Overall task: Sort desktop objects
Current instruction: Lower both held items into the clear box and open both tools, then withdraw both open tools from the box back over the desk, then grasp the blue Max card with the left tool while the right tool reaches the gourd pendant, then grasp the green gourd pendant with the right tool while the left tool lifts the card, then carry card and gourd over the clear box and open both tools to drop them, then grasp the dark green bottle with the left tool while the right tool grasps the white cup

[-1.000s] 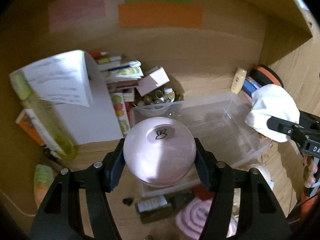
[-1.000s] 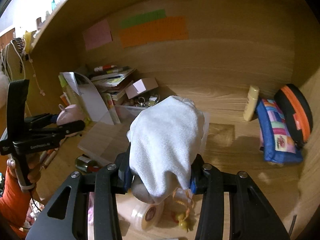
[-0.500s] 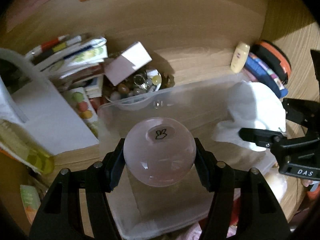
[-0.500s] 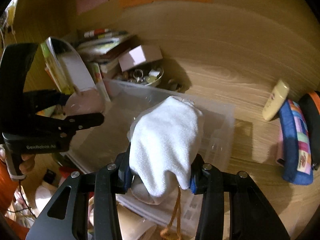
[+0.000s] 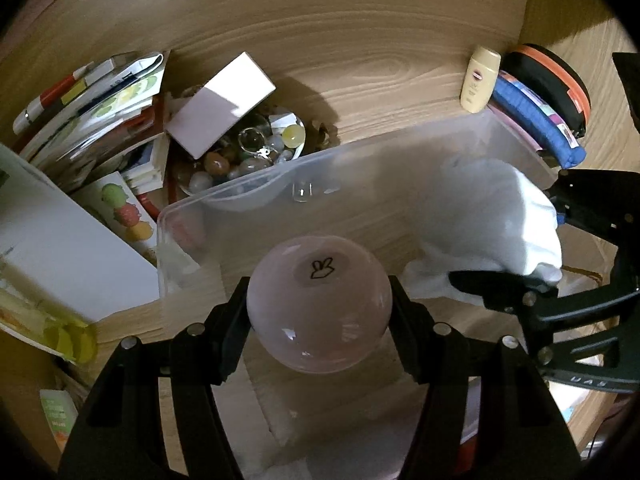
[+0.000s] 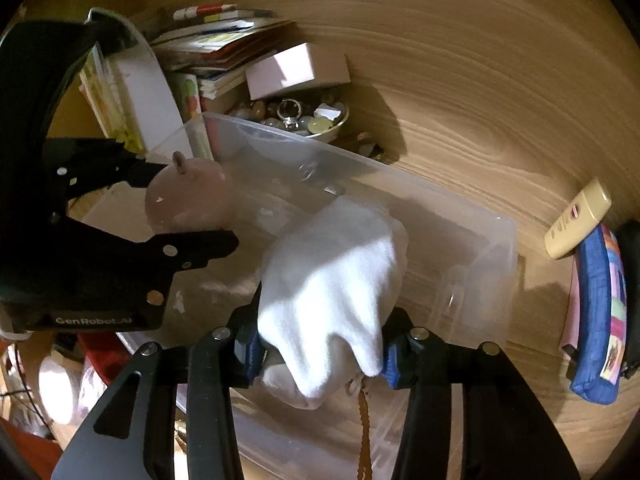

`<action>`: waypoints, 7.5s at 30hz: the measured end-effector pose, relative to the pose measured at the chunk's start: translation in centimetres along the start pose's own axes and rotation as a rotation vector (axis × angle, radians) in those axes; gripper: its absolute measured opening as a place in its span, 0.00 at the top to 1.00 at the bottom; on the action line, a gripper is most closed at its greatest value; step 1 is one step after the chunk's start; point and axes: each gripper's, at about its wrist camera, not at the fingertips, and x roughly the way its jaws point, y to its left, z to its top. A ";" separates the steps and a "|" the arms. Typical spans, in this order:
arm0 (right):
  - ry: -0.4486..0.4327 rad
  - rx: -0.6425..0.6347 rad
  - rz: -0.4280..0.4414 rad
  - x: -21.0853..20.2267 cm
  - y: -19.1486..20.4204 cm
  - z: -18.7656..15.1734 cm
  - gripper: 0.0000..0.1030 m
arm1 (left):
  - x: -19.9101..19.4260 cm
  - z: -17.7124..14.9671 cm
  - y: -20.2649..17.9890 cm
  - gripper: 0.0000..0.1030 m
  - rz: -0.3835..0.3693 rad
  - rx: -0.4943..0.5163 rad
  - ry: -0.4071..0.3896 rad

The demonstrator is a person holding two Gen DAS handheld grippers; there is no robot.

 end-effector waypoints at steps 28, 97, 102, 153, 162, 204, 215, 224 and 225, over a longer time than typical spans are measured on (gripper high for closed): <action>-0.235 0.017 -0.167 -10.6 0.4 -1.4 0.17 | -9.6 -1.5 -0.9 0.11 0.078 -0.022 -0.185; -0.015 0.173 -0.110 -3.7 -1.6 -12.4 0.46 | -8.6 -20.6 3.7 0.70 0.076 -0.280 -0.028; -0.016 0.169 -0.108 -3.7 -1.7 -12.3 0.46 | -9.1 -21.1 3.6 0.63 0.085 -0.289 -0.012; -0.320 0.174 -0.092 -10.9 -0.5 -6.7 0.62 | -14.0 -12.9 2.8 0.95 0.100 -0.301 -0.327; -0.283 0.152 -0.050 -8.0 -0.1 -4.0 0.62 | -11.4 -10.1 2.1 0.95 0.048 -0.263 -0.291; -0.221 0.114 -0.034 -4.9 1.4 -2.1 0.36 | -6.8 -6.2 1.3 0.79 -0.023 -0.187 -0.150; -0.250 0.114 -0.106 -7.6 3.0 -3.9 0.20 | -9.9 -9.3 2.5 0.48 0.002 -0.224 -0.190; -0.264 0.143 -0.121 -9.7 4.1 -6.6 0.17 | -8.3 -12.0 2.6 0.33 0.007 -0.214 -0.102; -0.261 0.147 -0.120 -9.8 4.3 -6.9 0.17 | -8.0 -12.3 2.4 0.32 0.007 -0.210 -0.091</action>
